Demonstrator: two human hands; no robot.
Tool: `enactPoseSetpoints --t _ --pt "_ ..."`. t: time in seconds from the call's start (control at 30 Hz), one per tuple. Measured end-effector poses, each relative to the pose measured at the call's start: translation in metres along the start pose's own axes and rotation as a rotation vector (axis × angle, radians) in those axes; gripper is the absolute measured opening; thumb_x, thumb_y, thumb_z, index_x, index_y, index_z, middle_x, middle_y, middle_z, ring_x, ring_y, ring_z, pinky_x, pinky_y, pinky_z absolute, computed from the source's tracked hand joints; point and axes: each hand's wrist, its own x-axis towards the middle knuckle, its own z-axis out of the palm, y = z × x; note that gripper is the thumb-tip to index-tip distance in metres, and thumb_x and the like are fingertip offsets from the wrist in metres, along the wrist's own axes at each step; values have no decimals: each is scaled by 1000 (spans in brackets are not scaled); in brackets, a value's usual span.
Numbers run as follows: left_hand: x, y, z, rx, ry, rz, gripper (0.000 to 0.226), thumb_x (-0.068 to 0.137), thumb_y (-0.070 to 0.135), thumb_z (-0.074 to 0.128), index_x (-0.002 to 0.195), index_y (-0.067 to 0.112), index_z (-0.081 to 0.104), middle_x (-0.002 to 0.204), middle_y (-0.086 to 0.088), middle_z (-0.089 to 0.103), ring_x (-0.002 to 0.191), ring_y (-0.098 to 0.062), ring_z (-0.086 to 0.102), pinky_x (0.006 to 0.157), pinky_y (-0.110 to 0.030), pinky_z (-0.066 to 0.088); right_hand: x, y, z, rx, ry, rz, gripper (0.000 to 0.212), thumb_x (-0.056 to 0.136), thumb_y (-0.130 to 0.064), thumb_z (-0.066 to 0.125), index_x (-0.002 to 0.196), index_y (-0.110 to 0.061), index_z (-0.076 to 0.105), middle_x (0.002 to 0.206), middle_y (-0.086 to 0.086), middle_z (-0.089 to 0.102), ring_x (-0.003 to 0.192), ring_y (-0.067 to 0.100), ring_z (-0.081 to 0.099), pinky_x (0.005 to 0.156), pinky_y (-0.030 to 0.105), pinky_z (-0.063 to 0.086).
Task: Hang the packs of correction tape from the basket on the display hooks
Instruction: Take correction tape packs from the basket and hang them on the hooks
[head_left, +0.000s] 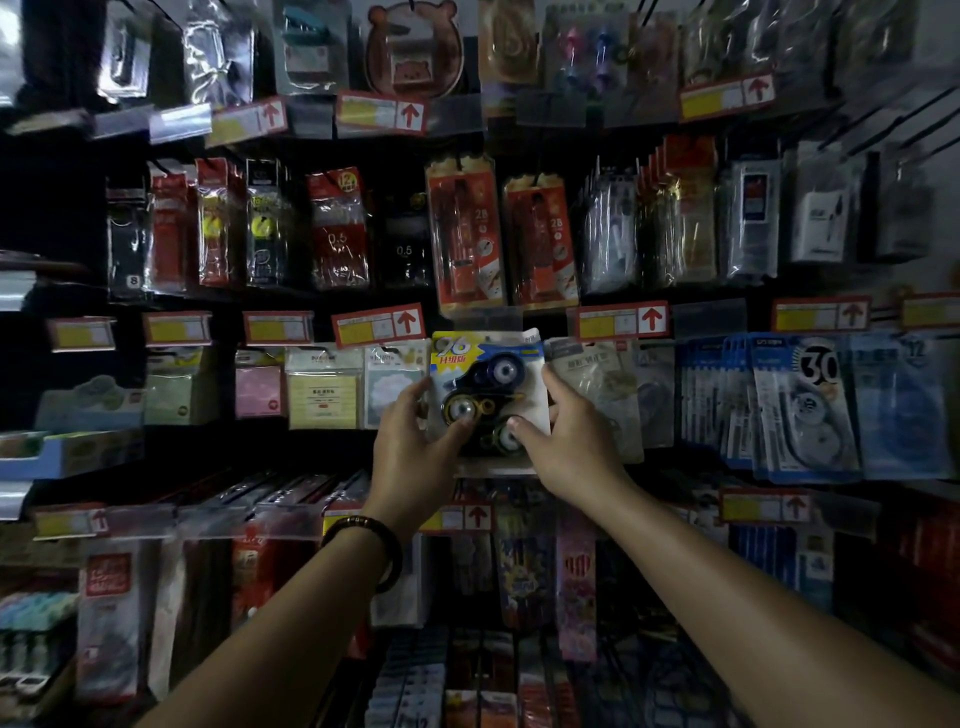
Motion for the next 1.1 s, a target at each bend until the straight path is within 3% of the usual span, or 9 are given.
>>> enactPoseSetpoints --t 0.07,0.23,0.37,0.43,0.53,0.67,0.83,1.0,1.1 --pt "4 1 -1 45 -6 -5 77 92 48 77 157 28 41 151 -3 52 126 -25 63 102 -52 58 3 -2 -1 -44 -3 12 84 98 -34 72 166 -24 24 153 0 53 148 27 45 110 32 43" --pt "3 9 -6 149 -40 0 75 92 50 77 154 17 50 138 -5 66 120 -25 68 98 -49 60 6 -15 -13 -181 -56 16 79 101 -32 67 166 -20 24 164 7 43 141 25 51 89 21 38" --pt "5 16 -8 255 -71 29 59 95 41 75 143 11 59 120 -2 66 111 -23 67 95 -48 60 8 -23 -15 -235 -92 47 68 100 -32 66 160 -19 36 143 12 61 95 16 63 65 21 44" --pt "8 16 -9 332 -81 53 57 94 47 74 139 15 59 126 -8 65 106 -22 67 92 -45 61 9 -26 -14 -307 -96 54 67 98 -34 64 157 -18 37 138 13 62 106 25 64 70 28 46" --pt "8 14 -8 455 -83 107 61 97 46 70 145 15 51 138 -9 46 112 -21 54 94 -32 49 7 -30 -9 -450 -93 39 81 102 -35 60 166 -14 15 155 15 45 133 32 53 93 36 49" --pt "11 11 -5 661 -160 280 77 98 49 66 161 24 30 167 -8 22 146 -37 37 115 -50 44 -5 -33 -1 -565 -102 56 96 103 -48 58 167 -13 -4 159 16 21 139 33 42 97 38 44" --pt "21 3 -4 825 -180 400 84 99 59 55 165 22 20 177 -2 -7 162 -33 2 129 -48 20 -7 -24 7 -867 48 -123 108 90 -60 66 162 -1 11 152 17 25 136 34 35 107 44 45" --pt "28 -3 -5 838 -214 433 85 101 57 55 166 19 15 177 -7 8 163 -29 2 134 -44 9 -3 -19 7 -985 26 -192 106 93 -62 57 163 3 11 172 21 1 152 39 17 121 52 25" --pt "32 -6 -4 848 -253 410 88 101 60 52 168 28 4 177 -5 -1 163 -33 2 130 -51 15 -2 -18 6 -1004 41 -212 102 94 -66 52 161 5 20 167 23 16 149 38 23 119 52 28"
